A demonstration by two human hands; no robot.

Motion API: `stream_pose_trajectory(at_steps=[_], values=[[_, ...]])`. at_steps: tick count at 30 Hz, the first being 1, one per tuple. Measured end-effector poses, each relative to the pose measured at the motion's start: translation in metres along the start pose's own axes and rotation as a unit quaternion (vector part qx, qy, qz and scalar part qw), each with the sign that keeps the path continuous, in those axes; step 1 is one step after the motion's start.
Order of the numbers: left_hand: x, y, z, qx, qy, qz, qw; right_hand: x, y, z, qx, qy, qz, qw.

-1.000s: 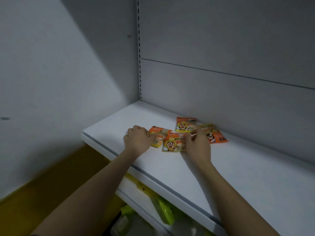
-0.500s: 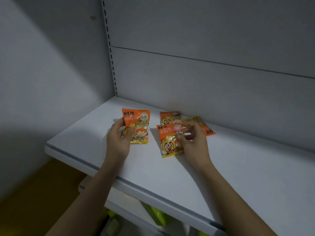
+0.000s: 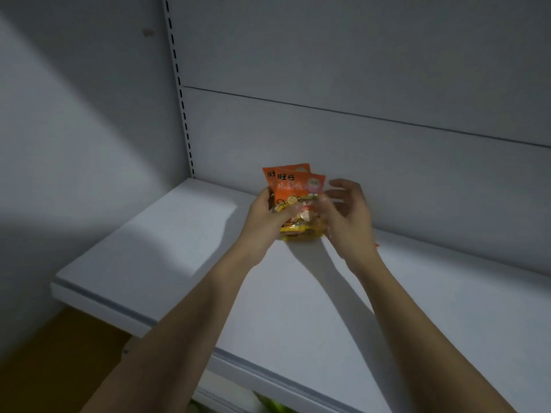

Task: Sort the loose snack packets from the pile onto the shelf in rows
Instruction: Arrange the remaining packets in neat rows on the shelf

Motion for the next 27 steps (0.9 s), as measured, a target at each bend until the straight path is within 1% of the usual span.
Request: stream_pose_trajectory(at_steps=[2, 3, 5, 7, 9, 10, 12, 14, 16, 19, 22, 25, 27], values=[[0.013, 0.013, 0.006, -0.012, -0.013, -0.045, 0.999, 0.026, 0.002, -0.019, -0.008, -0.077, -0.082, 0.994], [0.022, 0.016, 0.01, -0.022, -0.022, -0.076, 0.997, 0.039, 0.0, -0.032, -0.027, -0.144, -0.106, 0.983], [0.04, 0.018, 0.014, -0.046, -0.038, -0.149, 0.987, 0.057, 0.001, -0.061, -0.117, -0.274, -0.089, 0.951], [0.053, 0.021, 0.016, -0.053, -0.074, -0.193, 0.977, 0.066, 0.002, -0.083, -0.205, -0.339, -0.049, 0.917], [0.058, 0.023, 0.02, -0.027, -0.116, -0.191, 0.974, 0.063, 0.004, -0.09, -0.214, -0.377, -0.01, 0.901], [0.056, 0.024, 0.023, -0.002, -0.124, -0.181, 0.976, 0.061, 0.005, -0.09, -0.208, -0.374, -0.005, 0.904], [0.049, 0.025, 0.029, 0.039, -0.118, -0.15, 0.981, 0.06, 0.003, -0.083, -0.183, -0.307, -0.018, 0.934], [0.041, 0.025, 0.032, 0.058, -0.087, -0.118, 0.987, 0.063, 0.001, -0.071, -0.142, -0.232, -0.042, 0.961], [0.034, 0.025, 0.029, 0.069, -0.066, -0.094, 0.991, 0.069, -0.001, -0.059, -0.104, -0.177, -0.07, 0.976], [0.025, 0.025, 0.027, 0.08, -0.064, -0.03, 0.994, 0.073, -0.004, -0.052, -0.075, -0.096, -0.093, 0.988], [0.016, 0.024, 0.025, 0.083, -0.022, 0.031, 0.996, 0.069, -0.006, -0.046, -0.045, -0.012, -0.096, 0.994], [0.006, 0.023, 0.026, 0.082, 0.078, 0.067, 0.991, 0.062, -0.004, -0.051, -0.074, 0.09, -0.086, 0.989], [0.003, 0.023, 0.026, 0.081, 0.107, 0.072, 0.988, 0.058, -0.002, -0.054, -0.099, 0.127, -0.069, 0.984]])
Point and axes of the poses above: each hand's wrist, its own y-axis towards the middle knuckle, its own x-axis out of the back of the hand, z = x × y, the point moved 5 cm from there along y, towards the middle knuckle, and after that the axes turned 11 degrees about z, right-handed, at the moved point
